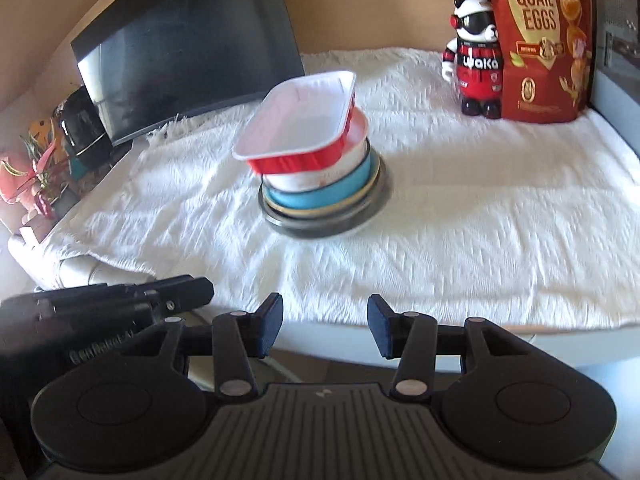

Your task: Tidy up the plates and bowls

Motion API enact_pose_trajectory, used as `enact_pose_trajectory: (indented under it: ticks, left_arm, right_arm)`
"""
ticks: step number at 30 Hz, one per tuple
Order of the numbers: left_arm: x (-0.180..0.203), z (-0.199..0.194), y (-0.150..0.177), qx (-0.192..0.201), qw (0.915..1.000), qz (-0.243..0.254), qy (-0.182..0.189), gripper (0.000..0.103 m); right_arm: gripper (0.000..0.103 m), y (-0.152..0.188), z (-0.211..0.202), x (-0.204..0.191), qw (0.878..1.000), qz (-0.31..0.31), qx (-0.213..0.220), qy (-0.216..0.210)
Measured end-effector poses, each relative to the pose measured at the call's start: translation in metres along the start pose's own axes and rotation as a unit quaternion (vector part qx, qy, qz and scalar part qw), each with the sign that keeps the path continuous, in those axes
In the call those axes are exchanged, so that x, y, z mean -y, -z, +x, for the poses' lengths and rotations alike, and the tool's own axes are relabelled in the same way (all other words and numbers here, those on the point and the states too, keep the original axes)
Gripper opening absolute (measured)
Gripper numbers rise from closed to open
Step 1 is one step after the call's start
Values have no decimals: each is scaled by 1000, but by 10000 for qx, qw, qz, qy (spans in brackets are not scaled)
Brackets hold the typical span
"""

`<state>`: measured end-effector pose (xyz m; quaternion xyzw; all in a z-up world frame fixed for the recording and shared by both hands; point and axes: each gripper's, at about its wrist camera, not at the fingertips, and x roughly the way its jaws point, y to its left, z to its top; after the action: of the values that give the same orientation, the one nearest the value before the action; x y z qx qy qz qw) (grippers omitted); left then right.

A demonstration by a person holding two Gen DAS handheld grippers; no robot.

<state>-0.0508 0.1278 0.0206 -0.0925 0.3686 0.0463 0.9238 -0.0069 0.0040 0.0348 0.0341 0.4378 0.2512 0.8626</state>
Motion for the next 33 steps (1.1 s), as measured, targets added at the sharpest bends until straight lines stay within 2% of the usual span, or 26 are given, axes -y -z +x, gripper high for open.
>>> enact_pose_trajectory:
  ticks: [2,5,8,33]
  left_arm:
    - [6,-8,3,69,9999,80,-43,16]
    - [8,-19,4,113,9998,53,136,16]
    - [11,-24,6,129,9999,31,98,16]
    - [13,-32,14,23,9999,-108,33,16]
  right_arm:
    - [47,5,-7,-5,9999,-99,20,-2]
    - [47,11,-15,-11,9998,-164,96,-10]
    - [47,14,-20,-14,9998,-187,116,0]
    - [47,20,-32,-11,9996,-235,140,-30]
